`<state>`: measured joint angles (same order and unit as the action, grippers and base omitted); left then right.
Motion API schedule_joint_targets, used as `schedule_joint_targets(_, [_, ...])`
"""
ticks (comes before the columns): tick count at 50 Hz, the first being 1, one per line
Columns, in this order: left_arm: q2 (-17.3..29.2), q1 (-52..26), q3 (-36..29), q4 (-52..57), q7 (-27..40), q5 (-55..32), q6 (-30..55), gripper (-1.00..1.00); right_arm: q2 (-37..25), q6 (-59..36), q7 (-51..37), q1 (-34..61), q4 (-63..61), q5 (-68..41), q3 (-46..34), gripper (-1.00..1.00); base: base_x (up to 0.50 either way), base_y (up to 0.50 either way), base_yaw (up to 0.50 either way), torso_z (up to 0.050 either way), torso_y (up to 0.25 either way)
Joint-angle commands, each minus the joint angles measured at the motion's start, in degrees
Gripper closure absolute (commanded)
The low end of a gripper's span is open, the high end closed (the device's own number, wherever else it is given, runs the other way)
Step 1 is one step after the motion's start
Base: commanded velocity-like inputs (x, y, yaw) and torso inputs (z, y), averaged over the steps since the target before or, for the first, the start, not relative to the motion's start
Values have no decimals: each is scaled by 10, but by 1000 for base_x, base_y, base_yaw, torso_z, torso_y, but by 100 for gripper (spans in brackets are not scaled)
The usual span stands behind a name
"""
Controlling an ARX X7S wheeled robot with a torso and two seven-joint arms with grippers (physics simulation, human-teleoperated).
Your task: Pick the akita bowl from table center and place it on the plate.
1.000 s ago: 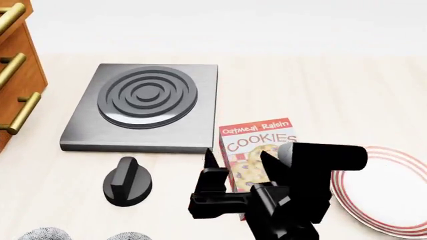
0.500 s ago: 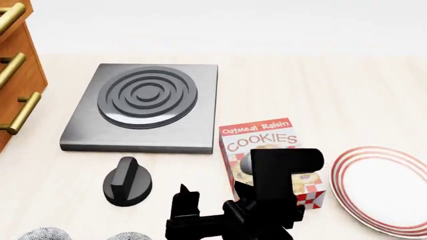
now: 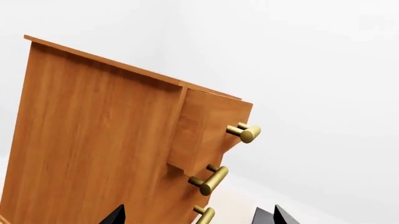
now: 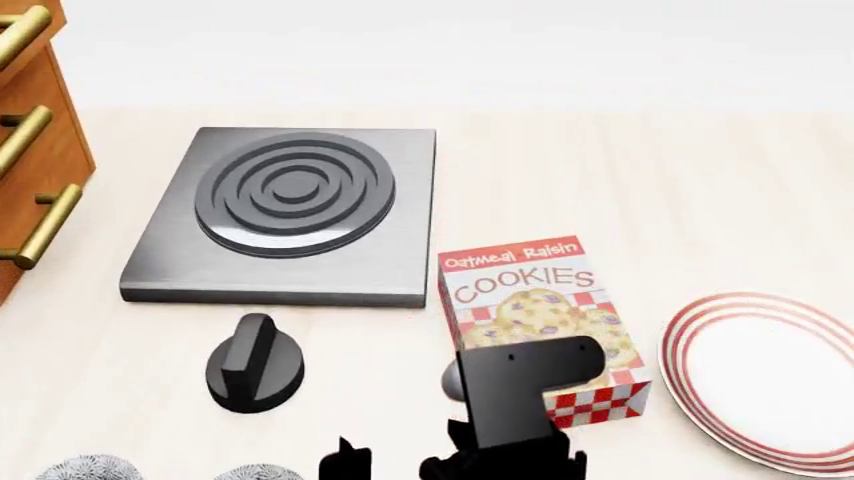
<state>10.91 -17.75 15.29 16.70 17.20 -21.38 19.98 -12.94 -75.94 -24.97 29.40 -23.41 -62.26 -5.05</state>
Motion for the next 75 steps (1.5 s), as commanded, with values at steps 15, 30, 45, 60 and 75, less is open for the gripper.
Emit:
schedule_joint_targets(15, [6,7,4,15,7,-20,4,-100,9,61,95,30,108,64,-114,-100,0,0,0,0,0])
schedule_joint_targets(30, [11,7,4,21,13,-27,7,-100,5,67,98,37,118,64,-122,-100,0,0,0,0,0])
schedule_joint_targets(45, [12,9,-3,20,16,-28,5,-100,16,96,126,44,158,78,-147,-100,0,0,0,0,0])
schedule_joint_targets(60, [16,20,4,33,21,-40,6,-100,31,138,169,61,226,104,-182,-100,0,0,0,0,0])
schedule_joint_targets(75, [19,17,2,35,27,-45,9,-100,35,171,206,62,292,118,-199,-100,0,0,0,0,0])
